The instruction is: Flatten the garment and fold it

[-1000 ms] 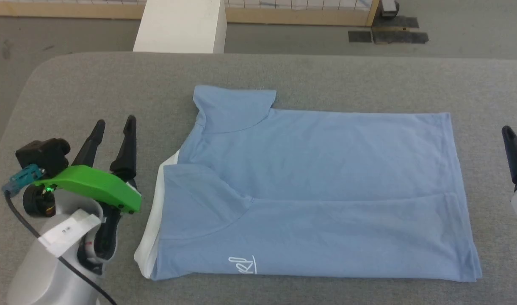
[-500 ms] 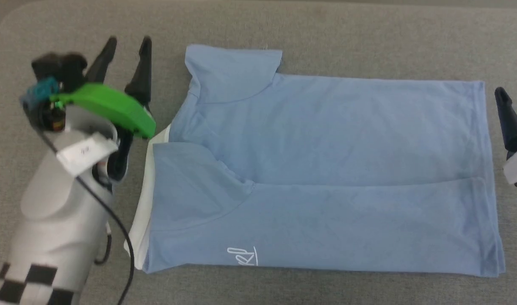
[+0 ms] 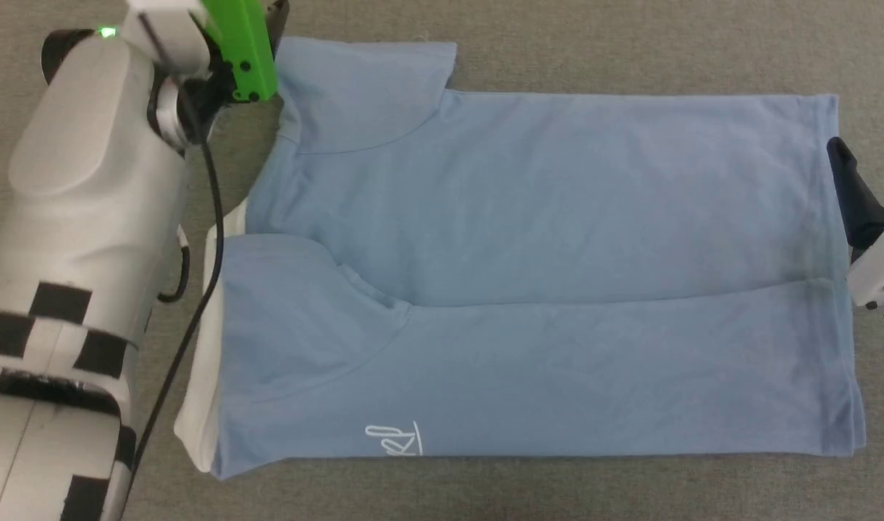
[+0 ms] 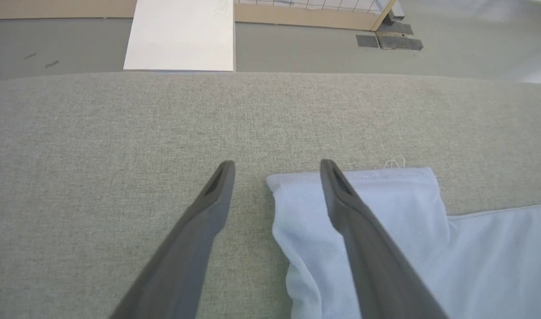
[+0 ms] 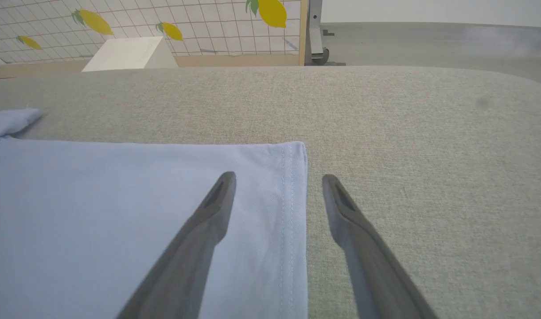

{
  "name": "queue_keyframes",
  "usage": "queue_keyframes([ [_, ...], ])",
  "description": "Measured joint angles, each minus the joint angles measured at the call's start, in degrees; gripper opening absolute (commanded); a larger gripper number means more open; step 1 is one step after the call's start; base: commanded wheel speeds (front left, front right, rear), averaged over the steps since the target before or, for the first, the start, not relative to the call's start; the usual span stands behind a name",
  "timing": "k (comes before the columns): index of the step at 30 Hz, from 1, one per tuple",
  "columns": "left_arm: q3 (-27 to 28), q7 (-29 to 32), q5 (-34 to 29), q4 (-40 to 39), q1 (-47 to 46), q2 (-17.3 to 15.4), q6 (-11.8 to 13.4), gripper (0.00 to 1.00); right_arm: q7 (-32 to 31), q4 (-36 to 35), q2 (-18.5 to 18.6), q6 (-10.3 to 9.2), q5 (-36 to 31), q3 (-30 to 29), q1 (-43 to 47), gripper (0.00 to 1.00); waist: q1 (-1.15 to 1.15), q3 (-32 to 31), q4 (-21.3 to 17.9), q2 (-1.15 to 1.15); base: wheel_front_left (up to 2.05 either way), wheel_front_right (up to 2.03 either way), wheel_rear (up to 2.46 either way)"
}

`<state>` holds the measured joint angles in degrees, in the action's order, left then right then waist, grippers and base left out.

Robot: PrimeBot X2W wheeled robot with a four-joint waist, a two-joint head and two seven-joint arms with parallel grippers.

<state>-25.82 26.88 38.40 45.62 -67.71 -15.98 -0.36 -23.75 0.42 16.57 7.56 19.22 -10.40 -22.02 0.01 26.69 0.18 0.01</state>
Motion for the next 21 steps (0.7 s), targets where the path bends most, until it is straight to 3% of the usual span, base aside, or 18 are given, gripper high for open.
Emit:
queue_keyframes([
  [4,-2.41,8.96,-0.98,3.57,-3.28,-0.11,2.41,1.0,-0.19,-0.71,-0.1,0.01,0.02,0.4,-0.01,1.0,0.0,1.21,-1.32,0.0,0.0,0.0,0.0],
  [8,-4.6,14.01,-2.3,5.23,-4.6,-0.7,3.93,1.0,-0.46,-1.76,-0.24,0.01,0.11,0.21,-0.01,1.0,0.0,2.6,-2.5,0.0,0.0,0.0,0.0],
  [17,-4.44,21.84,-0.87,5.47,-5.93,-1.21,4.54,1.0,-0.53,-3.24,-0.48,0.01,0.44,-1.15,-0.01,1.0,-0.01,6.15,-3.96,0.0,0.0,0.0,0.0],
  [18,-4.36,22.82,-0.59,5.25,-6.25,-1.34,4.54,0.58,-0.53,-3.22,-0.53,0.01,0.44,-1.3,-0.01,1.0,-0.01,6.42,-4.03,0.0,0.0,0.0,0.0],
  [19,-4.22,23.39,-0.34,4.9,-6.36,-1.47,4.54,0.02,-0.53,-3.22,-0.55,0.01,0.44,-1.4,-0.01,1.0,-0.01,6.63,-4.05,0.0,0.0,0.0,0.0],
  [21,-3.97,23.88,0.13,4.1,-6.34,-1.56,4.43,0.0,-0.53,-3.22,-0.58,0.01,0.43,-1.51,-0.07,1.0,-0.01,6.88,-3.99,0.0,0.0,0.0,0.0],
])
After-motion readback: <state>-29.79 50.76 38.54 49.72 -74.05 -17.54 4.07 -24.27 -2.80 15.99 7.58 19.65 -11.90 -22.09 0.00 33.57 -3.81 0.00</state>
